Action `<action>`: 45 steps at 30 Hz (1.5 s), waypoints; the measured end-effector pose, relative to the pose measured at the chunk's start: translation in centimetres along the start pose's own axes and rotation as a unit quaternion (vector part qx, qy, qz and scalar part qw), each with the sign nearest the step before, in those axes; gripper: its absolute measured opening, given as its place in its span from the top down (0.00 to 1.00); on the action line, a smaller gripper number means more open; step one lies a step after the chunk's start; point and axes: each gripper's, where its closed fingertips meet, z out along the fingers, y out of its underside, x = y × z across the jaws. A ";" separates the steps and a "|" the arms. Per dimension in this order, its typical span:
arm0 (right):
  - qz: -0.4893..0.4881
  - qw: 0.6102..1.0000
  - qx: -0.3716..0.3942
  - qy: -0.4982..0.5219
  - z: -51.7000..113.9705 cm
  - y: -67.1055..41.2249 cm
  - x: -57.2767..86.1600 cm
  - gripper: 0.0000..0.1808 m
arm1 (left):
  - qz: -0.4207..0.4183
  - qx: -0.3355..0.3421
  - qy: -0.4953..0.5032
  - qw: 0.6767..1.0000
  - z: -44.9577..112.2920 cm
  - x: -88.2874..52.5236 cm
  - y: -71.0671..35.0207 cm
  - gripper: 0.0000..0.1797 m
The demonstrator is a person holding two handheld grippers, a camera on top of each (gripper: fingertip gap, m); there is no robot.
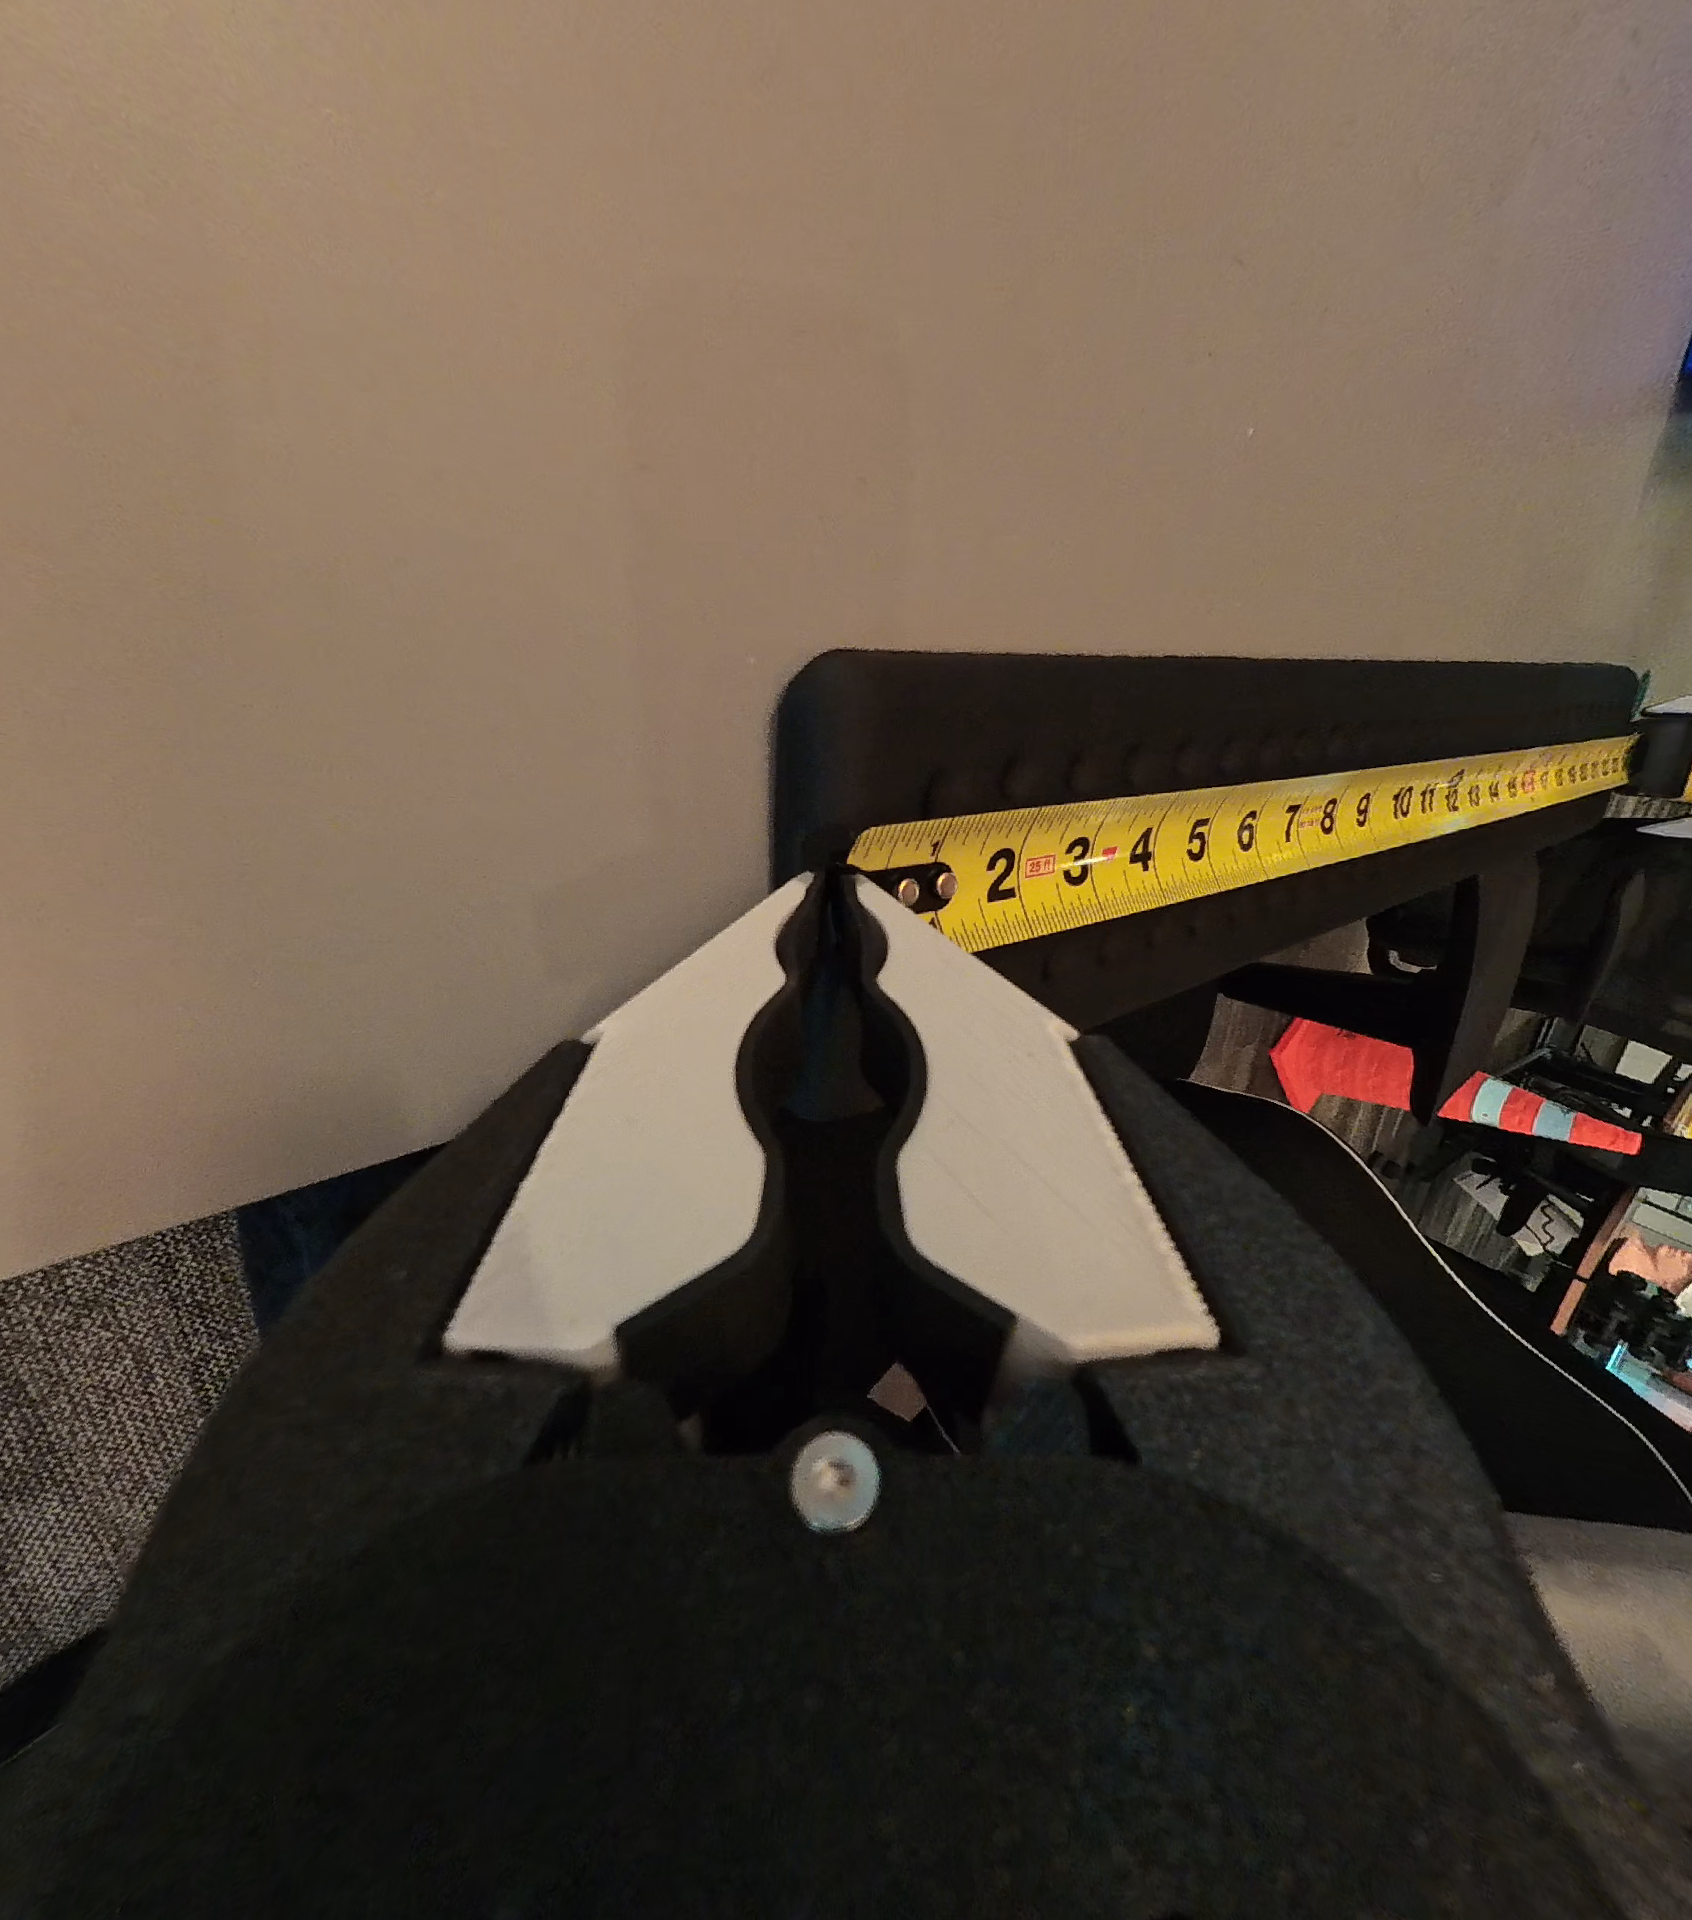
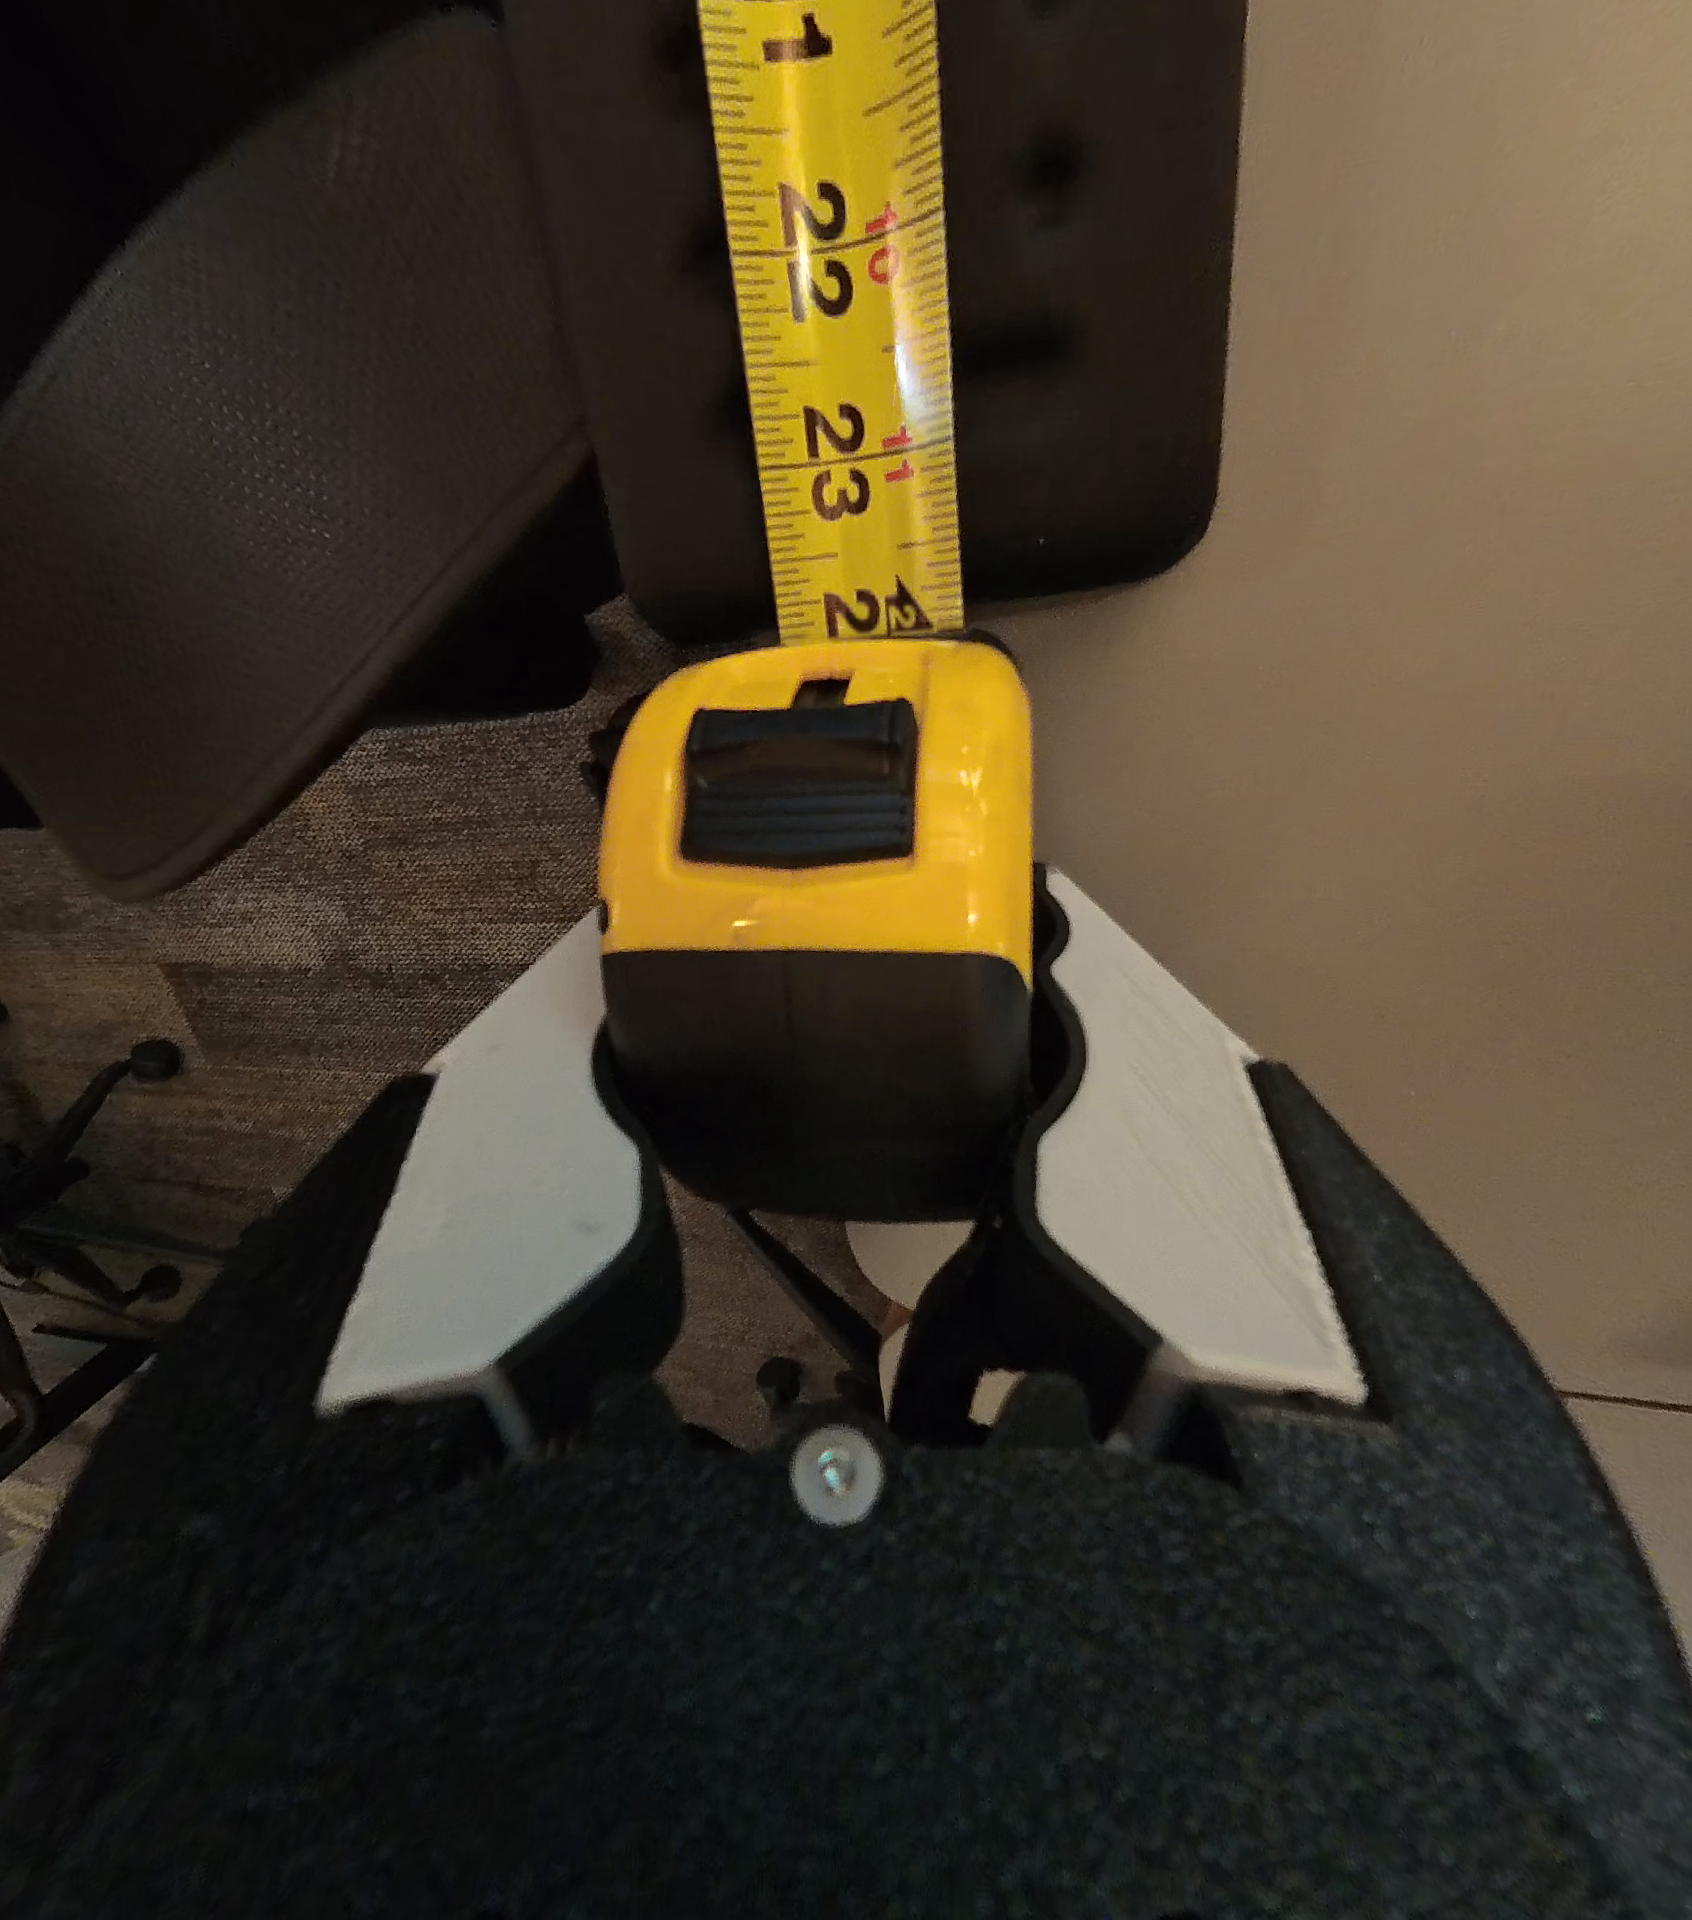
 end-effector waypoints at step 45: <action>-0.005 1.000 0.007 -0.005 0.3 -0.7 0.1 0.61 | -0.003 -0.003 -0.008 1.000 0.0 0.1 0.0 0.99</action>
